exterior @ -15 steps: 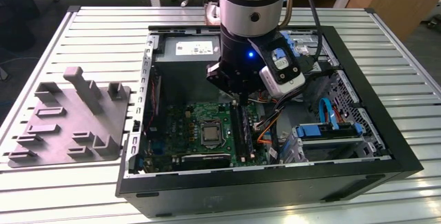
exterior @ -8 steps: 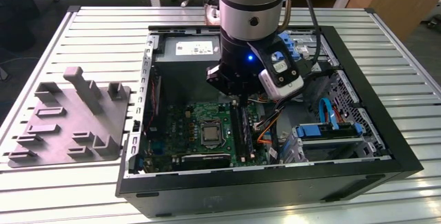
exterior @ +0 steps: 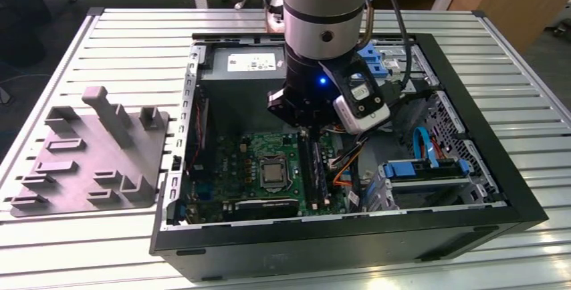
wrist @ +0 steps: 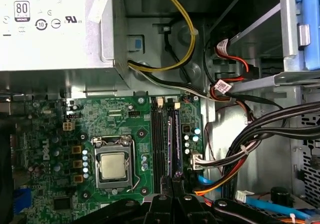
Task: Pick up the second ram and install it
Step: 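Insert the second ram into the second slot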
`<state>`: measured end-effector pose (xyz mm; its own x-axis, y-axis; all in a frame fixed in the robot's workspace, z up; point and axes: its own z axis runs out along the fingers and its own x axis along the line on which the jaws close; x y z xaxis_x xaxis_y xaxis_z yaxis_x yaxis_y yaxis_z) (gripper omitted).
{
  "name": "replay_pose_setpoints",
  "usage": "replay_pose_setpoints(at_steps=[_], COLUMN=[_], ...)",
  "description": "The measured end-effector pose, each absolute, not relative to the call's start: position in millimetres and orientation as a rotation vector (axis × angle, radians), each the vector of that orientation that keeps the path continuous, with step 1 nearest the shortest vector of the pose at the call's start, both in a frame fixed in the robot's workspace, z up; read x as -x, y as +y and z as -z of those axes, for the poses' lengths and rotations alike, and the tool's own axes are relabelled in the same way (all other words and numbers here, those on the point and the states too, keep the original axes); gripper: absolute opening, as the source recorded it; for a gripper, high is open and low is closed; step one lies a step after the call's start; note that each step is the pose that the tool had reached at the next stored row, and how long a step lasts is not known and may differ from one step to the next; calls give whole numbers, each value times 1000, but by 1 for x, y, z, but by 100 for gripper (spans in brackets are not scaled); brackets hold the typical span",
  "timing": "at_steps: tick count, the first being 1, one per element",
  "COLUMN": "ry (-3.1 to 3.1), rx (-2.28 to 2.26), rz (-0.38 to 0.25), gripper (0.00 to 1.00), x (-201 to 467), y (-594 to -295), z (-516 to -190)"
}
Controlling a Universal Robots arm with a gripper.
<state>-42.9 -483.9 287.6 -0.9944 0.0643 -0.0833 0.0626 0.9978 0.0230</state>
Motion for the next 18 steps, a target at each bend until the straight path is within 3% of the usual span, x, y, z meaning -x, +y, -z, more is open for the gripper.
replay_pose_setpoints(at_steps=[18], ry=[3056], rx=[-37], rz=[-34], gripper=[11], x=[42], y=[-482], z=[-261])
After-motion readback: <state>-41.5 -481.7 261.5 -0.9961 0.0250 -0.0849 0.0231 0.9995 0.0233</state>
